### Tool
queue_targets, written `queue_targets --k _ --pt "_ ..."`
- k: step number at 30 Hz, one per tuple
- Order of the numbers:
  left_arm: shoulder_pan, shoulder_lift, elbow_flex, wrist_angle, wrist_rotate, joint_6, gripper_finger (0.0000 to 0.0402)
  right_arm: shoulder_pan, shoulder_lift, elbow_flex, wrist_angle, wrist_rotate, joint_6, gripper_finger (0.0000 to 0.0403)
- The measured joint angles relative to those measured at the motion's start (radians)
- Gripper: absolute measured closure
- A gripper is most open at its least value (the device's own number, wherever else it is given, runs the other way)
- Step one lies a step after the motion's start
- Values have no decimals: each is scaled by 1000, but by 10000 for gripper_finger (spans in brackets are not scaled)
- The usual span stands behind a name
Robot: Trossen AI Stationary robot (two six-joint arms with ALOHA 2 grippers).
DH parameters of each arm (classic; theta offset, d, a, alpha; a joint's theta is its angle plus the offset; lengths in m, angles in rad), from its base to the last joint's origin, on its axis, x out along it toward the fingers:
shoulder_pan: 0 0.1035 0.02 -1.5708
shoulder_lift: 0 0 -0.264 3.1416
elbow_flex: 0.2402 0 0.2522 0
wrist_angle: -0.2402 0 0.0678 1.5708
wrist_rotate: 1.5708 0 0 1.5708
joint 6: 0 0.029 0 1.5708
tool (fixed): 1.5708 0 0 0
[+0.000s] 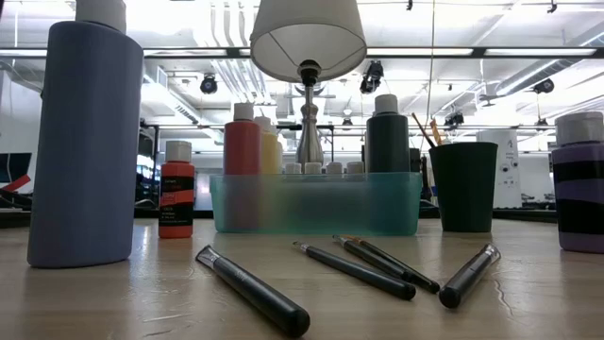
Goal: Pick & Place Paint Supplies
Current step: Put the orange paint brush into the black cup
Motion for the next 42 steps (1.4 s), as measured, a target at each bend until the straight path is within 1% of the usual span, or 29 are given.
queue_targets --k 7,13,17,21,25,29,34,39,42 --pt "16 0 0 4 -1 0 401 0 12 -1 11 -1 5 224" --pt "21 0 0 4 -2 -2 401 -1 56 -2 10 -4 -15 220" --pt "21 0 0 4 -2 -5 401 -4 57 -2 21 4 -27 223" --pt "21 0 0 4 -3 -5 401 -5 52 -2 33 7 -30 245" --pt "21 0 0 3 -3 -5 401 -5 43 -1 39 7 -30 279" --pt "21 0 0 4 -2 -6 402 -5 41 -1 39 7 -30 321" --pt "21 0 0 5 1 -7 402 -5 40 -1 36 8 -30 382" --pt "21 0 0 5 1 -5 398 -5 39 -1 36 7 -30 388" --pt "22 0 0 3 35 -50 381 -5 39 -1 36 2 -30 389"
